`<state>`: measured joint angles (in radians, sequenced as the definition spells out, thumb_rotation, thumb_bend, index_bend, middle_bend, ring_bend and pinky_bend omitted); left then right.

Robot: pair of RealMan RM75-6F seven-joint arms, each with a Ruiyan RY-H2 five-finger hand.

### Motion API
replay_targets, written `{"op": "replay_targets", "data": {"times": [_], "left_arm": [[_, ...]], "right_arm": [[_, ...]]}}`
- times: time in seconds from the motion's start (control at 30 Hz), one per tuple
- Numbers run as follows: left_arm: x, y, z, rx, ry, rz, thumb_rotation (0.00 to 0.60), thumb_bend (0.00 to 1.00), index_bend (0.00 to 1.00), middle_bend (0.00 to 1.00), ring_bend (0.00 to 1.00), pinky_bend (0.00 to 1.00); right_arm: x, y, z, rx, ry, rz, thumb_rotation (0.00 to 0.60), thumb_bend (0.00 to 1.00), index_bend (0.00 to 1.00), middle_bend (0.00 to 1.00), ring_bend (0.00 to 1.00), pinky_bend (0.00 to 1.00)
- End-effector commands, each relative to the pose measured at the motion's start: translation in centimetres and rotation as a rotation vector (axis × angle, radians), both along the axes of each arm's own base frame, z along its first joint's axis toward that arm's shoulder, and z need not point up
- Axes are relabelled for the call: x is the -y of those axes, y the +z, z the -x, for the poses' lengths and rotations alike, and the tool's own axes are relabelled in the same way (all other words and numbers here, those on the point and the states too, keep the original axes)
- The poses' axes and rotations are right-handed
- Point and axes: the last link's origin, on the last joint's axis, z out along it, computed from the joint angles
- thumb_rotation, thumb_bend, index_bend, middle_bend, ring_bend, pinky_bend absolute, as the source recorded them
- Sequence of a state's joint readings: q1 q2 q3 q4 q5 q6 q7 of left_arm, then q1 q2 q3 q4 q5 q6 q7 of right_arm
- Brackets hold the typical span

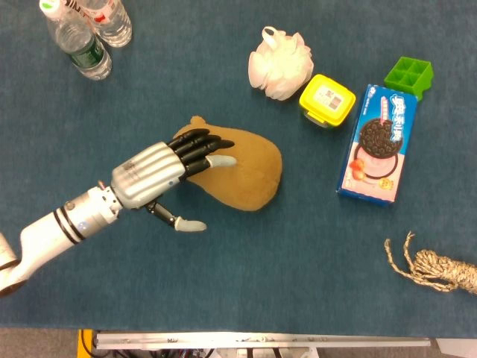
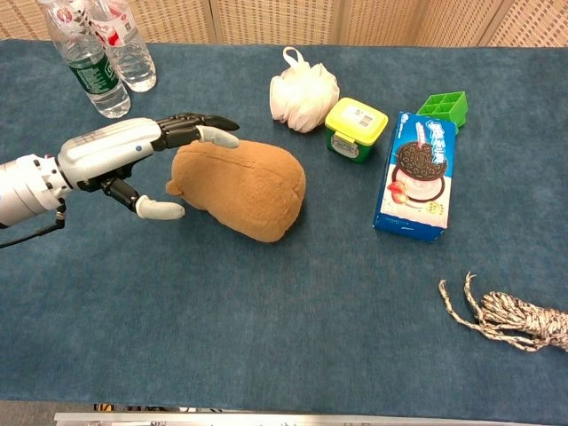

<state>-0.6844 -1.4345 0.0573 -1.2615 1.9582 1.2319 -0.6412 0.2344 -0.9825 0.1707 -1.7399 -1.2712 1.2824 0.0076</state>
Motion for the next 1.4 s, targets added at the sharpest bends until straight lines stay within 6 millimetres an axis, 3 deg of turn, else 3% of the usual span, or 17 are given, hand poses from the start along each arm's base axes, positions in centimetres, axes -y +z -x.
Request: {"op": "replay_targets", "data": {"times": [0.03, 0.87, 1.4], "left_arm": [[-0.4, -0.9, -0.6, -0.009, -0.044, -0.011, 0.154, 0.09, 0.12, 0.05, 0.04, 0.00], [-2.1, -5.7, -3.5, -0.107, -0.322, -0.048, 0.140, 0.08, 0.12, 0.04, 0.03, 0.00], [-3.2, -7.5, -6.0, -0.185, -0.412, -0.093, 0.140, 0.08, 0.12, 0.04, 0.03, 0.00]], "right_arm": [[0.1, -0.2, 0.1, 0.000, -0.006, -0.004, 0.600, 0.22, 0.16, 0.23, 0.14, 0.23], [0.6, -0.8, 0.2, -0.014, -0.053, -0.012, 0.600, 0.22, 0.16, 0.23, 0.14, 0.23], [1.0, -0.9, 0.6, -0.015, -0.073, -0.024, 0.600, 0.22, 0.16, 0.23, 0.14, 0.23]]}}
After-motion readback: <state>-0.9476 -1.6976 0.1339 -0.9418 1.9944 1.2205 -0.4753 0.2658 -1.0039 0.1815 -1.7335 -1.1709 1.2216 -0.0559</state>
